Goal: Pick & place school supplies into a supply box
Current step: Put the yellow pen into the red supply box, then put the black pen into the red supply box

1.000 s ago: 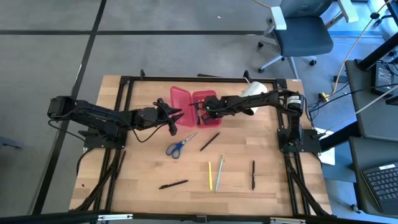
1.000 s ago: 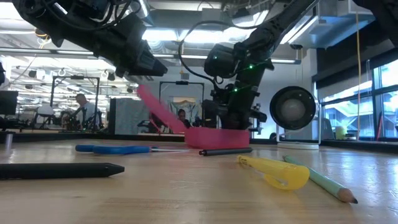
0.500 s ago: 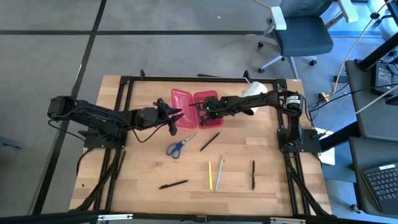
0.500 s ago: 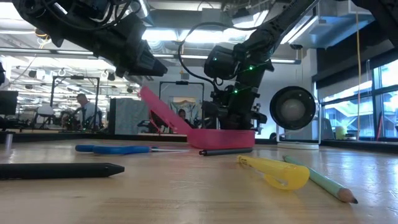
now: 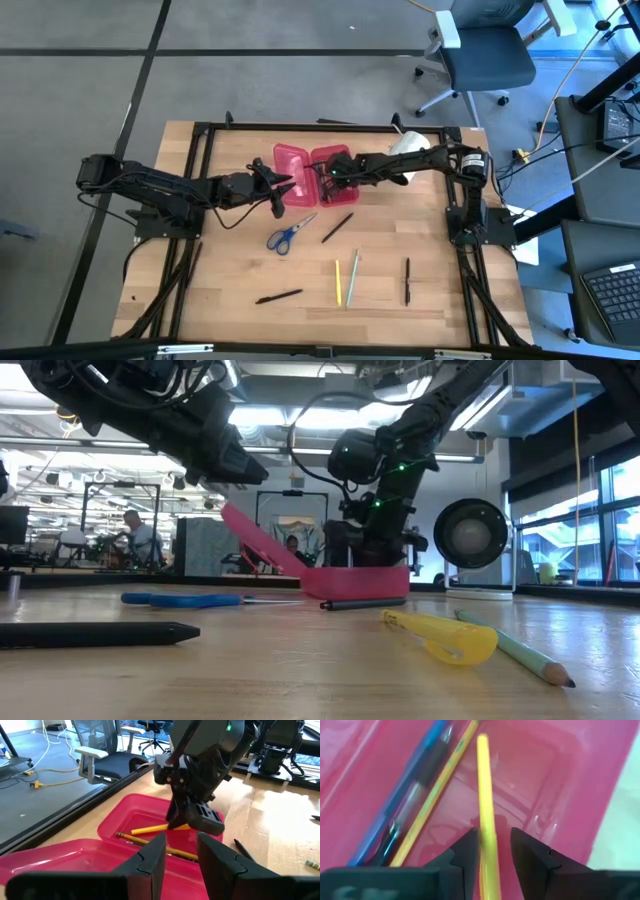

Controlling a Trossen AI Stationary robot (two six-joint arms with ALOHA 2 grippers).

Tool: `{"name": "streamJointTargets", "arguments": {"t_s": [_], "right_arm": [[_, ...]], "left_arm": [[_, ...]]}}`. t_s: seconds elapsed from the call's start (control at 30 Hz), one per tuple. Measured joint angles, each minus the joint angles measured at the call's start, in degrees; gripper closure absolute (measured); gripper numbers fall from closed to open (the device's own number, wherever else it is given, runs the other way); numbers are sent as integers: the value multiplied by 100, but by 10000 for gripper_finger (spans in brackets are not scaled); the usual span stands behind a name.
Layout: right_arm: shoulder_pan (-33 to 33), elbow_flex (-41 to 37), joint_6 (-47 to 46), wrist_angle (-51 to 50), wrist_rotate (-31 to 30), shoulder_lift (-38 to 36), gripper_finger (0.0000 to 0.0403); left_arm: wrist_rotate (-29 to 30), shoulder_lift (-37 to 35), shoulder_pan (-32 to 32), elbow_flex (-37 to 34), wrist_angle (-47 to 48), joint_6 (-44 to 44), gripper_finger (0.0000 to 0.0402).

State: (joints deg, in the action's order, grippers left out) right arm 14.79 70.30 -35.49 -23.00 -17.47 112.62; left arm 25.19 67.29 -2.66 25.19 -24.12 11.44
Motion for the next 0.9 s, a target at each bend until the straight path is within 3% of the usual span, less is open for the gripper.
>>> {"name": "streamJointTargets", "arguments": {"t_s": [0.13,0.47,0.77,0.9], "right_arm": [[0,112,135,-12,-324,0,285],[0,866,779,-297,-417,0,285],[-316,1420,1219,-1706,-607,-583,285],[-791,1182,951,-2660,-106,-1284,286]], "left_arm": [[2,0,0,0,15,1,299],[2,0,0,0,110,113,301],[14,0,0,0,471,292,298],[20,0,0,-2,602,400,301]]}}
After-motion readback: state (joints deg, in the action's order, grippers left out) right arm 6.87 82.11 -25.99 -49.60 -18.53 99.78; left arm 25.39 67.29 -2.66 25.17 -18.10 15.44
